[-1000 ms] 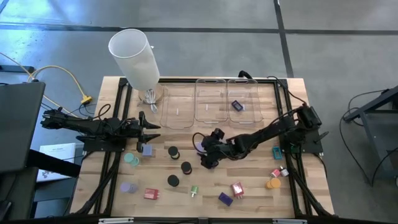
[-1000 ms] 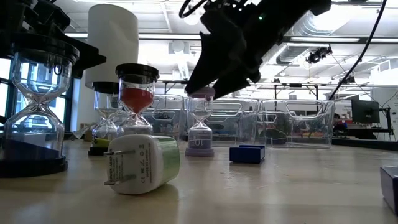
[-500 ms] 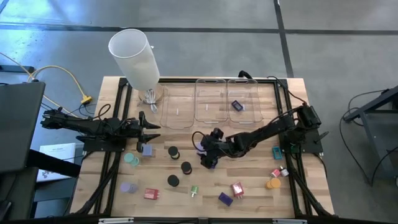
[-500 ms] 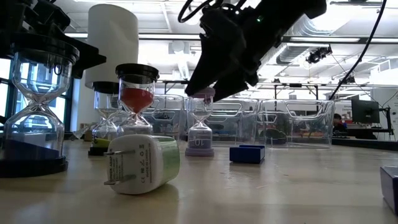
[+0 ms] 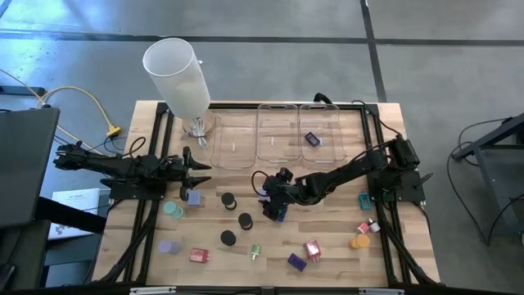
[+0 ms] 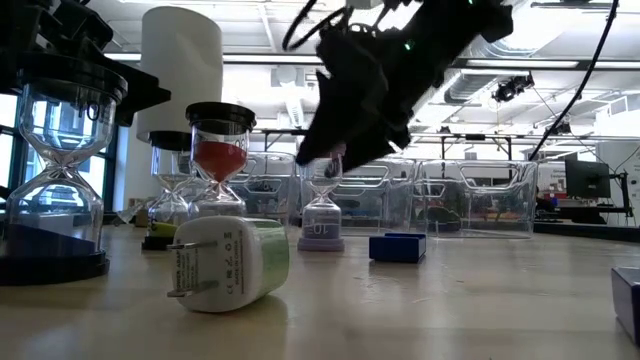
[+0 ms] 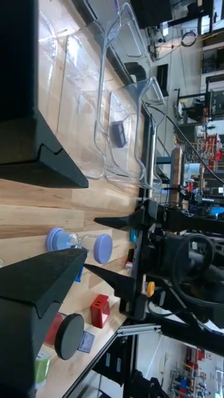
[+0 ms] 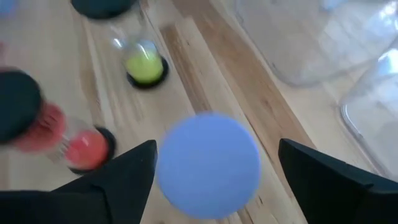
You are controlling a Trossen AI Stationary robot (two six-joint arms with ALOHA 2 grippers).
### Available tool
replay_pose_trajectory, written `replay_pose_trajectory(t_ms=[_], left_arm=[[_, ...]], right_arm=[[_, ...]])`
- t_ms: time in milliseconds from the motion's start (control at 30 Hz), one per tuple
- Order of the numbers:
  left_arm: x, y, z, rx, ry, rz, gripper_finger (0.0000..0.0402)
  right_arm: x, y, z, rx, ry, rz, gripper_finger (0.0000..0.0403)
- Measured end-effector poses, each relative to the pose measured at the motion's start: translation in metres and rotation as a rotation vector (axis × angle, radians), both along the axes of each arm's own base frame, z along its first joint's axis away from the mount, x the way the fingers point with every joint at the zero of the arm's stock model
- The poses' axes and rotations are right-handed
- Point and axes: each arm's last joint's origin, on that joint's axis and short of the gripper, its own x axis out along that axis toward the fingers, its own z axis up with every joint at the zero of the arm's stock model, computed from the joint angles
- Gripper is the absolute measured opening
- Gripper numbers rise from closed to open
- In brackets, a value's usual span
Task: Pick & Place Office items
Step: Put the top violet hourglass into the middle transparent bin
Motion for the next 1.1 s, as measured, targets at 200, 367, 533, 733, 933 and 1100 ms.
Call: replay_pose_trajectory(t_ms=[200, 367, 533, 733, 933, 1100], left_arm=[[0.0001, 0.0, -0.0002, 0.0, 0.002, 0.0, 0.0163], [0.0002, 0.0, -0.0004, 0.001, 0.004, 0.0, 0.0163], [0.0002, -0.0001, -0.0003, 0.0, 0.003, -0.004, 0.0163], [0.0002, -0.0002, -0.0003, 0.0, 0.004, -0.005, 0.0163], [0.0002, -0.0002, -0.0003, 0.0, 0.003, -0.006, 0.0163], [0.0002, -0.0003, 0.0002, -0.001, -0.002, -0.008, 0.0163]], right_arm=[[0.0075, -0.0014, -0.0085, 0.016, -0.025, 0.001, 0.0325], [0.0073, -0.0028, -0.0103, 0.026, -0.013, 0.004, 0.0325], [0.0075, -0.0024, -0.0101, 0.03, -0.017, 0.006, 0.0308], [0.0074, -0.0022, -0.0102, 0.033, -0.015, 0.01, 0.0247], [0.0072, -0.001, -0.0101, 0.03, -0.016, 0.015, 0.0172], [0.0082, 0.0052, -0.0027, 0.037, -0.018, 0.036, 0.0172]])
